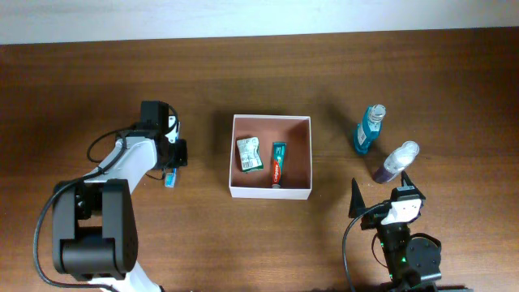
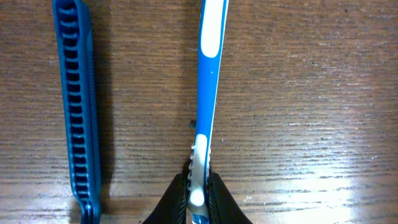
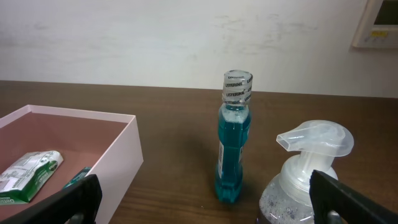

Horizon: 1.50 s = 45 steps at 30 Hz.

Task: Pack container
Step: 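Carry the toothbrush into the box and release it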

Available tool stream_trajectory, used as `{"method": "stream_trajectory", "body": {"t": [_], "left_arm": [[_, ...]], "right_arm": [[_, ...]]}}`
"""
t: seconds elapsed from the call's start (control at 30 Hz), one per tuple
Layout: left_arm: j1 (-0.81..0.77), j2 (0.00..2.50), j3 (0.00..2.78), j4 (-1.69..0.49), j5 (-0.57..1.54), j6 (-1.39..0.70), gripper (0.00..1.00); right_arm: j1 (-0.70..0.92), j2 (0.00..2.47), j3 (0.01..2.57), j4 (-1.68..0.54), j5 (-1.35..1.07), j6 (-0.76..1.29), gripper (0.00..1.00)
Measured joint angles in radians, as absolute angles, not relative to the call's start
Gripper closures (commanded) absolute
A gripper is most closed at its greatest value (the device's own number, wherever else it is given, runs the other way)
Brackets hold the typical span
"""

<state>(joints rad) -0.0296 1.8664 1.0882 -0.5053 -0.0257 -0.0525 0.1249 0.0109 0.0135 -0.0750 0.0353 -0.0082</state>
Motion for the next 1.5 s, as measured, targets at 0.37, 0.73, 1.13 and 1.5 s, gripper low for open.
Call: {"method": "stream_trajectory", "body": {"t": [0.37,0.73,1.13,1.5], "left_arm": [[-0.118,1.619,1.113,-0.558,-0.026,-0.101,0.97],[-0.327,1.451,1.227,-0.689,0.049,-0.293,0.99],[-0.485,1.459,1.235,-0.688,0.072,-0.393,0.99],[-0.567,1.604,1.235,-0.632,0.056,-0.492,0.99]], "right_arm": [[0.125,0.011,0.014,-0.075,0.035,-0.009,0.02],[0.125,0.011,0.014,-0.075,0.035,-0.009,0.01],[0.125,0.011,0.014,-0.075,0.035,-0.009,0.02],[0.125,0.011,0.014,-0.075,0.035,-0.009,0.02]]}}
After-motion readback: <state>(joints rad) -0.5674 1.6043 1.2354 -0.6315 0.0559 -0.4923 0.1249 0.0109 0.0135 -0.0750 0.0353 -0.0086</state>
